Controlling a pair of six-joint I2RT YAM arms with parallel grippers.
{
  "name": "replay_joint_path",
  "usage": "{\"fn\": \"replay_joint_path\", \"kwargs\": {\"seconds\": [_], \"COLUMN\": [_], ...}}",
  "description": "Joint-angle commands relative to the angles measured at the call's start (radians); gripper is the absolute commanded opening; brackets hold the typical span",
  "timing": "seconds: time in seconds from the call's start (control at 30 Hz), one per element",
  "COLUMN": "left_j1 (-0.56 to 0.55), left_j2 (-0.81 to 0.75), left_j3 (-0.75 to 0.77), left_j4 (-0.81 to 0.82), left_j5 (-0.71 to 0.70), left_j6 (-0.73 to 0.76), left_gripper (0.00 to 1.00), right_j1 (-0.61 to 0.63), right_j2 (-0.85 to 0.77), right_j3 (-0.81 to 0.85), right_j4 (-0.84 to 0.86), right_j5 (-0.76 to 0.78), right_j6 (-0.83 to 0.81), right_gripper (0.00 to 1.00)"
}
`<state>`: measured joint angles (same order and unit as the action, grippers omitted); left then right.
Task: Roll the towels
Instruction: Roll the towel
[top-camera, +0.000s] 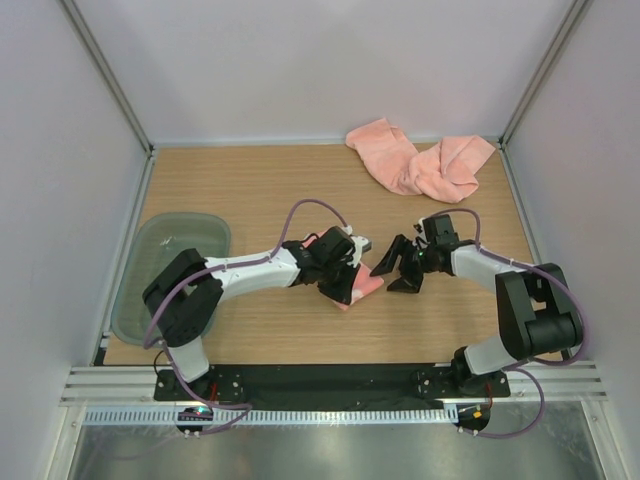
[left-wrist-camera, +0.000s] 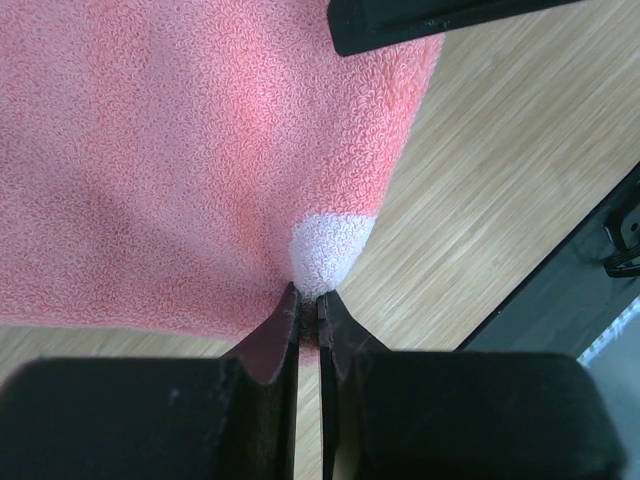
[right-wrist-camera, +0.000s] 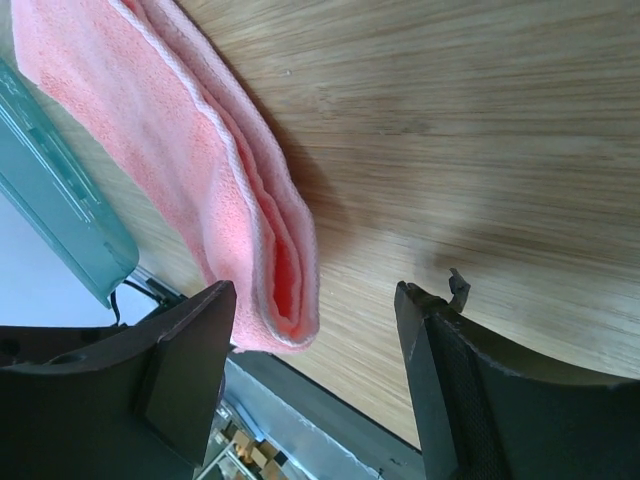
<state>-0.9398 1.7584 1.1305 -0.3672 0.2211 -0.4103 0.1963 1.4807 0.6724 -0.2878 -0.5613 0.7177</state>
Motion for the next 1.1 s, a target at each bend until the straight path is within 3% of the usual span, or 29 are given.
{"fn": "replay_joint_path", "kwargs": {"seconds": [0.0, 0.07, 0.17, 0.27, 0.37, 0.53, 0.6, 0.63, 0.67, 0.77, 0.93, 1.07], "left_j1": [0.009, 0.010, 0.013, 0.018, 0.021, 0.022, 0.022, 0.024, 0.025, 0.027, 0.030, 0.050], "left_j2": [-0.048, -0.051, -0.059, -0.063, -0.066, -0.073, -0.073, -0.073, -0.070, -0.060, -0.045, -0.017], "left_j3": [-0.009, -0.012, -0.021, -0.028, -0.034, -0.037, -0.028, -0.023, -0.017, -0.008, -0.018, -0.047], "left_j4": [0.037, 0.048, 0.060, 0.071, 0.080, 0.103, 0.102, 0.100, 0.099, 0.106, 0.160, 0.244], "left_j5": [0.054, 0.064, 0.072, 0.086, 0.100, 0.133, 0.164, 0.175, 0.205, 0.248, 0.314, 0.363], "left_j6": [-0.018, -0.024, -0.035, -0.039, -0.053, -0.103, -0.142, -0.154, -0.185, -0.225, -0.330, -0.453], "left_gripper": [0.03, 0.03, 0.03, 0.03, 0.03, 0.03, 0.03, 0.03, 0.03, 0.03, 0.03, 0.03], "right_j1": [0.012, 0.012, 0.014, 0.014, 0.015, 0.015, 0.015, 0.014, 0.012, -0.012, -0.029, -0.029], "right_j2": [0.012, 0.018, 0.029, 0.039, 0.043, 0.026, 0.017, 0.006, 0.000, -0.043, -0.118, -0.180], "right_j3": [0.003, 0.004, 0.007, 0.010, 0.012, 0.038, 0.062, 0.075, 0.097, 0.127, 0.176, 0.164], "right_j4": [0.058, 0.068, 0.072, 0.072, 0.064, 0.015, -0.028, -0.074, -0.097, -0.171, -0.235, -0.225], "right_j5": [-0.031, -0.026, -0.026, -0.029, -0.022, 0.014, 0.035, 0.073, 0.092, 0.171, 0.232, 0.186], "right_j6": [0.028, 0.031, 0.032, 0.028, 0.023, -0.003, -0.017, -0.039, -0.052, -0.083, -0.109, -0.113], "right_gripper": [0.71, 0.67, 0.52, 0.23, 0.05, 0.01, 0.07, 0.21, 0.50, 0.73, 0.74, 0.73]}}
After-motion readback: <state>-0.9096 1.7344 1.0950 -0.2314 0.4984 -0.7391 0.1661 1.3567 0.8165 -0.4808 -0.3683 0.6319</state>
